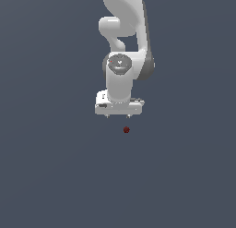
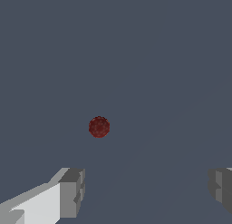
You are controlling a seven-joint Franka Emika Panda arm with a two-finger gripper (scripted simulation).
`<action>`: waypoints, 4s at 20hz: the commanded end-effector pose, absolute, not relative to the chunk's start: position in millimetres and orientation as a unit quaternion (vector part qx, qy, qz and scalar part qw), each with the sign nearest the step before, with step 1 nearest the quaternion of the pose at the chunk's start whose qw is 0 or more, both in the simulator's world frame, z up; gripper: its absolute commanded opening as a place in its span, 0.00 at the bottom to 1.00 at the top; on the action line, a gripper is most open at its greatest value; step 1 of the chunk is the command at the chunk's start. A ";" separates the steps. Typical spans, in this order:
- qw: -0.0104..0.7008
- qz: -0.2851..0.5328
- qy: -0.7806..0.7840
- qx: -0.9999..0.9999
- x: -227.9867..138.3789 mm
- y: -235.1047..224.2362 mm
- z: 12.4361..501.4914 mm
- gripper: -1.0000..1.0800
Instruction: Pick up the object and move it to a goal position.
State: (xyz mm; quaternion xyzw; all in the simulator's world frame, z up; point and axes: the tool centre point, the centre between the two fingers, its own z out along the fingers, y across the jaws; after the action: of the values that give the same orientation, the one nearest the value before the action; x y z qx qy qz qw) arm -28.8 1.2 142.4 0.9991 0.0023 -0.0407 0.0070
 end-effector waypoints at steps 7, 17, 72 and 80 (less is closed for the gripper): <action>0.000 -0.038 0.002 0.999 -22.1 4.1 146.8 0.96; -0.004 -0.035 -0.006 0.999 -19.1 6.7 146.5 0.96; 0.000 0.000 -0.289 0.957 -24.8 46.9 17.8 0.96; 0.000 0.000 -0.289 0.957 -24.5 47.0 16.9 0.00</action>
State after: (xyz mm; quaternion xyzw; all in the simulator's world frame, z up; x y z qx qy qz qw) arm -24.5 47.4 17.2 0.9575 -0.2885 0.0000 -0.0001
